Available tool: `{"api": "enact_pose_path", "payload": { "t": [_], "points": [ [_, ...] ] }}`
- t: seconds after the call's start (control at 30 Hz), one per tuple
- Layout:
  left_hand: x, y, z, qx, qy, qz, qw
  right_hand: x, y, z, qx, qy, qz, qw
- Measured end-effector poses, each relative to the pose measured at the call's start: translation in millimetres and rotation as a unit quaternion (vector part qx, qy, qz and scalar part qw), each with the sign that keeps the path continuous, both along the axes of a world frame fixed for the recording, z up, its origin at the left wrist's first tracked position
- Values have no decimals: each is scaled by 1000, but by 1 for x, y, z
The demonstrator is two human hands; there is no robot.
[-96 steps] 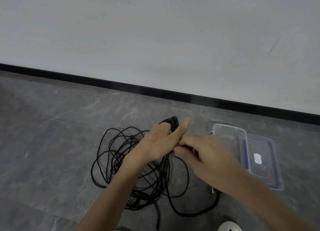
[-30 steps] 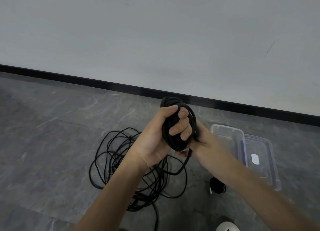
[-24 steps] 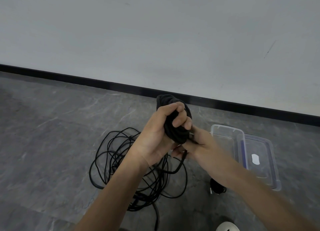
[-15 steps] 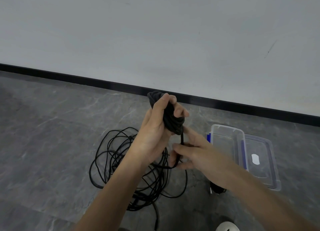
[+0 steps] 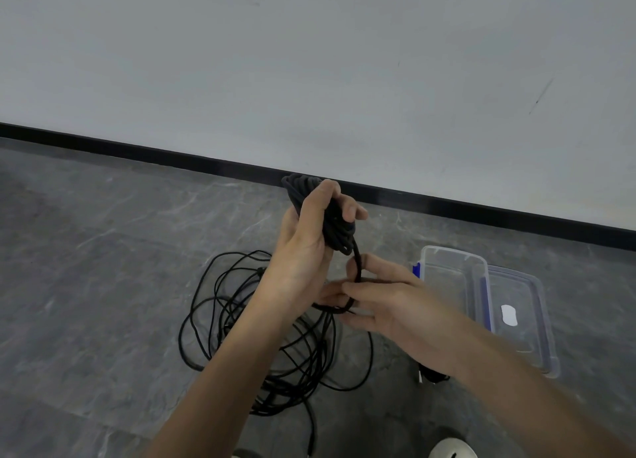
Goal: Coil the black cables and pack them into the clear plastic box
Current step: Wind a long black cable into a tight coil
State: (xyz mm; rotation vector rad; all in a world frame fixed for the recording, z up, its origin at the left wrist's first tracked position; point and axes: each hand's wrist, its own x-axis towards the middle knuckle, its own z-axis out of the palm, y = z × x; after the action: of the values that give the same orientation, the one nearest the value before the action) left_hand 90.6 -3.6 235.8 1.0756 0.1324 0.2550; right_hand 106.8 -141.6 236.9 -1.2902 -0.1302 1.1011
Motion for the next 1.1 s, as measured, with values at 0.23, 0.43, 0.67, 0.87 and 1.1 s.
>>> {"api": "enact_pose_path", "payload": {
  "t": [0.23,0.43,0.67,0.87,1.1],
  "points": [
    [0,0,-1,18,2,12,1000,-2,0,0,27,-19,29,999],
    [1,7,0,22,3,51,998,-4,-1,7,20,-48,54,997],
    [1,10,3,18,21,95,995,-5,-1,5,24,-15,21,999],
    [1,9,5,60,32,128,989,-4,3,-2,-103,-125,70,984],
    [0,4,0,180,46,170,968,-7,12,0,-109,-29,16,993]
  ]
}}
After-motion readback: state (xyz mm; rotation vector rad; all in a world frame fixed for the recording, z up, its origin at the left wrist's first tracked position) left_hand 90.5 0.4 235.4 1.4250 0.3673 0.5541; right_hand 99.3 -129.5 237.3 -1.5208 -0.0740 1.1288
